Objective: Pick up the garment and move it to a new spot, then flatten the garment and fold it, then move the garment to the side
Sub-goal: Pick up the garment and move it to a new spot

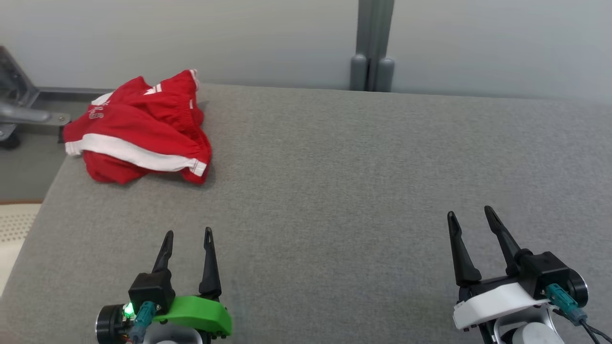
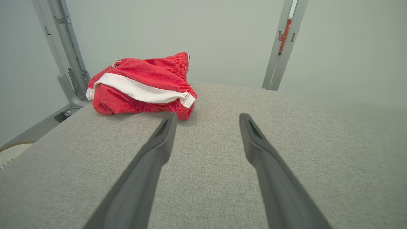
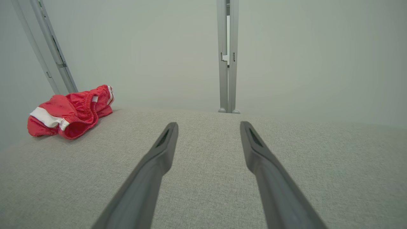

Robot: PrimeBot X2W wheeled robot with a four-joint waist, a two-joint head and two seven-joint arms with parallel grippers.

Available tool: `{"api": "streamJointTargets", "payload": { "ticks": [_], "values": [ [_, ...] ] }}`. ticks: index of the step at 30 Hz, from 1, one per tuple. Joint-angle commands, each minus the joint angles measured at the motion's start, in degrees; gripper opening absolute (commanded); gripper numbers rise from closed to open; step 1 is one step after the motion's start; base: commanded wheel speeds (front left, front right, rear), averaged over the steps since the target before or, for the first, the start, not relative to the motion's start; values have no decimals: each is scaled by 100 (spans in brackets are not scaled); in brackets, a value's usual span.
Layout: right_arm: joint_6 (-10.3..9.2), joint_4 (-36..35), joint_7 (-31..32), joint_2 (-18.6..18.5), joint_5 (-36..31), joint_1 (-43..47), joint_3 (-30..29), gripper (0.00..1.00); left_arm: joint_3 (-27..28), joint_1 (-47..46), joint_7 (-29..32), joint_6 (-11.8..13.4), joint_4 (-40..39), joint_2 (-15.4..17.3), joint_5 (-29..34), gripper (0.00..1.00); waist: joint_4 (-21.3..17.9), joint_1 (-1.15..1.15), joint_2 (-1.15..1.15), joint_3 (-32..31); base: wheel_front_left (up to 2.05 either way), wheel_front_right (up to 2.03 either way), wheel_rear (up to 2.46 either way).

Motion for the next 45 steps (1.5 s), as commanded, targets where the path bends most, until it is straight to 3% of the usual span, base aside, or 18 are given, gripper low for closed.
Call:
{"api": "streamJointTargets", "payload": {
  "ticks": [1, 10, 23, 30, 36, 40, 45],
  "values": [
    [3, -17, -18, -18, -46, -33, -24, 100, 26, -82, -3, -2, -10, 37, 43, 100, 707, 0, 0, 107, 0, 0, 0],
    [2, 11, -18, -19, 2, -82, 83, 100, 328, 83, -4, 15, -89, 34, 104, 100, 1590, 0, 0, 36, 0, 0, 0],
    [2, 1, -18, -21, -63, -113, 60, 100, 446, 185, -3, 7, -208, 33, 68, 100, 1841, 0, 0, 116, 0, 0, 0],
    [2, -83, -18, -23, -162, -300, 71, 100, 529, -160, -4, -82, -249, 84, 207, 100, 1618, 0, 0, 466, 0, 0, 0],
    [2, -133, -18, -23, -328, -499, -12, 100, 693, -1196, -3, -330, -270, 510, 404, 100, 1283, 0, 0, 937, 0, 0, 0],
    [2, -181, -18, -23, -475, -645, -55, 100, 638, -2277, 27, -672, -21, 890, 532, 100, 1038, 0, 0, 1272, 0, 0, 0],
    [2, -207, -18, -23, -656, -880, -6, 100, 454, -3686, 481, -1063, 679, 1214, 540, 100, 678, 0, 0, 1716, 0, 0, 0]
  ]
}}
